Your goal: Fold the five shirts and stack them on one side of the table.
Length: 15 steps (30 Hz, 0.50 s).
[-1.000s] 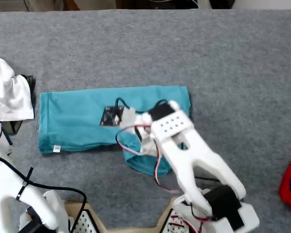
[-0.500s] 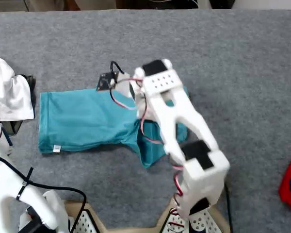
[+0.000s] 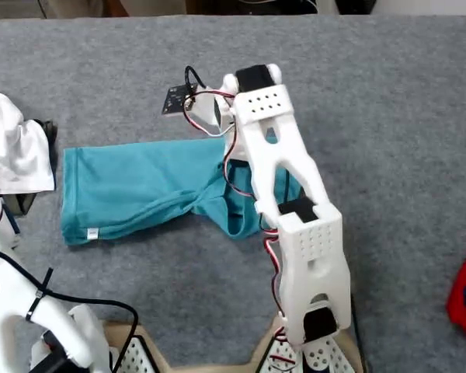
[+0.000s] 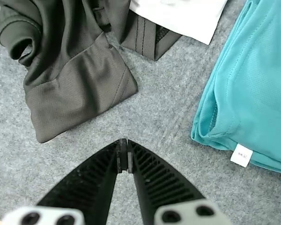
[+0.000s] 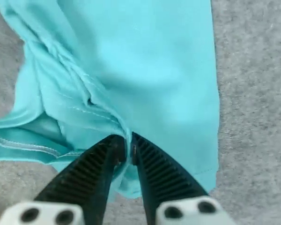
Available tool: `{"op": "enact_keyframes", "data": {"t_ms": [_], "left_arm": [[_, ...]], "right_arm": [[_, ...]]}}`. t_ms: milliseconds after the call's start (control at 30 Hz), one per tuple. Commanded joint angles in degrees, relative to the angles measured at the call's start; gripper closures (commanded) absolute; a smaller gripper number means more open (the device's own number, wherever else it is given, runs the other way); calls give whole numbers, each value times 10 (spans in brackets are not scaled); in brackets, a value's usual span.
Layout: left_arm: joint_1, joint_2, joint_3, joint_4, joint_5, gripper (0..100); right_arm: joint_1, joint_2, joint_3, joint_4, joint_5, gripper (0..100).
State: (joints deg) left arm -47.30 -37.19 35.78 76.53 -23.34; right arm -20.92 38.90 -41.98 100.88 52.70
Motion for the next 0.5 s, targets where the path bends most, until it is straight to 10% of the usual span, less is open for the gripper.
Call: {"op": "enact_keyframes", "data": {"t_ms": [0,467], "left_arm": [[-6,-17,-30,-3,-4,981],[-6,-17,-30,-3,-4,981]], "right_arm": [[-2,-5,-26,14,18,762],[-46,-226,272,10,20,631]]}}
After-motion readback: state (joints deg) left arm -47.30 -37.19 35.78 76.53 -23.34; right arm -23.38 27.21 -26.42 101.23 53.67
